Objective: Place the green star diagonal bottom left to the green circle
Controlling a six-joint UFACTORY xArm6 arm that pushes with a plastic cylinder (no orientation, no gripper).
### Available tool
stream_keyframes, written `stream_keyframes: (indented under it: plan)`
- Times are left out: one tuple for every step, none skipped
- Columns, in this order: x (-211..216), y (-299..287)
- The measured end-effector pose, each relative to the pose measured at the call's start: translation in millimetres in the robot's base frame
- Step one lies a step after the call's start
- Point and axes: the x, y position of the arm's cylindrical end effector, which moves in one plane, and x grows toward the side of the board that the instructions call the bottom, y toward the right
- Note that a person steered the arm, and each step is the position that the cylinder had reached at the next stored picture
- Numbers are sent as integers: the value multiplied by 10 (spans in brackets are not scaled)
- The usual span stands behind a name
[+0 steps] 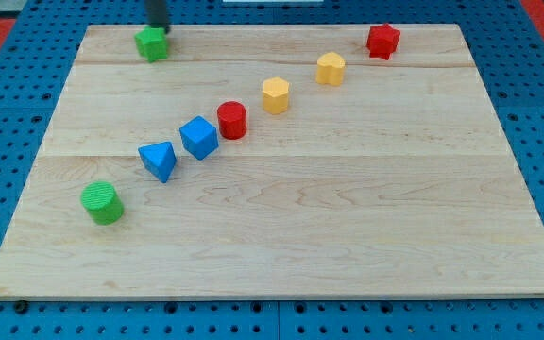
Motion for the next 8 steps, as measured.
stream_keyframes:
  plan:
    - [367, -430]
    - [262, -243]
    - [-155, -191]
    - [234, 13]
    - [873, 59]
    - [588, 241]
    - [333, 485]
    - [728, 632]
